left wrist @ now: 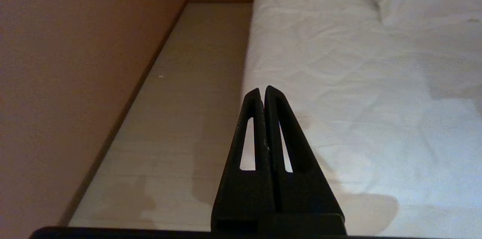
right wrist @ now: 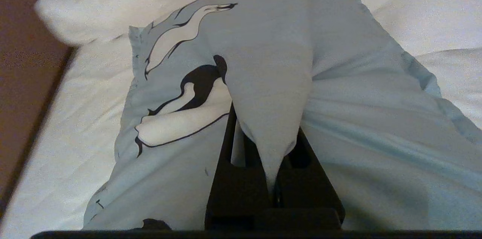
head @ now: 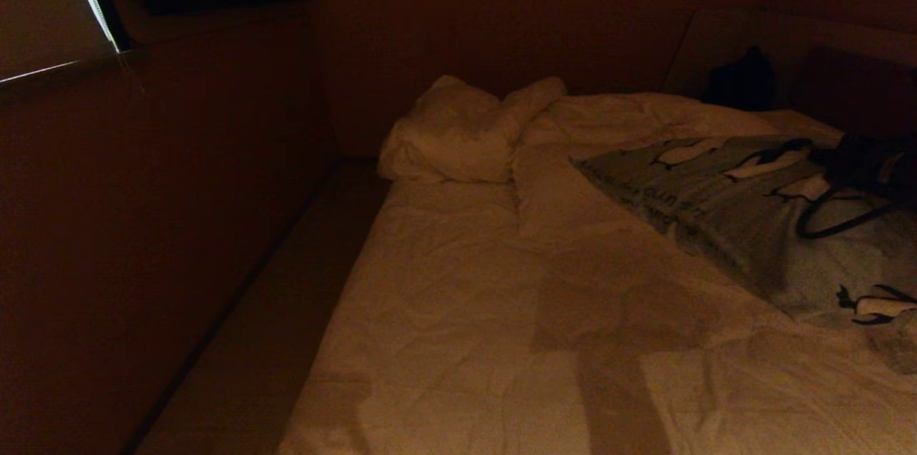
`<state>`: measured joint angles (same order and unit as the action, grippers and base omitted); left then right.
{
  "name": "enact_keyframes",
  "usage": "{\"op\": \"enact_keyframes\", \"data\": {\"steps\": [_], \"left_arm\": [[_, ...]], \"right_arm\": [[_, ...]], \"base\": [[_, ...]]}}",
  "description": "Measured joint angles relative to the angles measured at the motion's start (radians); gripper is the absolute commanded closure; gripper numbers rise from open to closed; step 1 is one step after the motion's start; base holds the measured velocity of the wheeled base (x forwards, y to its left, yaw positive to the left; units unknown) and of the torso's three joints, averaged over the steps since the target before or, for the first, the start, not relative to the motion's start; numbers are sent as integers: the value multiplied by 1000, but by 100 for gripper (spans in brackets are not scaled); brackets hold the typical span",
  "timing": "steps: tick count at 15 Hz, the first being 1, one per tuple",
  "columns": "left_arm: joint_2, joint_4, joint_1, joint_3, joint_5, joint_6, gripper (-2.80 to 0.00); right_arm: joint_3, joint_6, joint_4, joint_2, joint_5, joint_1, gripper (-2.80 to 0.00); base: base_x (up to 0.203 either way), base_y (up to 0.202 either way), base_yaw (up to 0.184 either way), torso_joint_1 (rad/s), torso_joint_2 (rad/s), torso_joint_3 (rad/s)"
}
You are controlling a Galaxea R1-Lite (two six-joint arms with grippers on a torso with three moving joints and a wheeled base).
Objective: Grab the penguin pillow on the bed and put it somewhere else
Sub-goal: Move to the foot of the bed
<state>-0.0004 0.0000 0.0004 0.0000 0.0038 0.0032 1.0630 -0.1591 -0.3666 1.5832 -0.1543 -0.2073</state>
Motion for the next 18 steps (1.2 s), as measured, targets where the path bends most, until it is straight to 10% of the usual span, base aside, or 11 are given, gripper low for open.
{"op": "enact_keyframes", "data": {"steps": [8,18], "left_arm": [[0,0,1,0,0,0,0],[0,2,0,0,0,-4,0]], "right_arm": [[17,-27,-1,119,230,327,0],[34,-67,-4,181,413,424,0]], "base": [[0,125,1,2,2,2],[0,0,0,0,0,0]]}}
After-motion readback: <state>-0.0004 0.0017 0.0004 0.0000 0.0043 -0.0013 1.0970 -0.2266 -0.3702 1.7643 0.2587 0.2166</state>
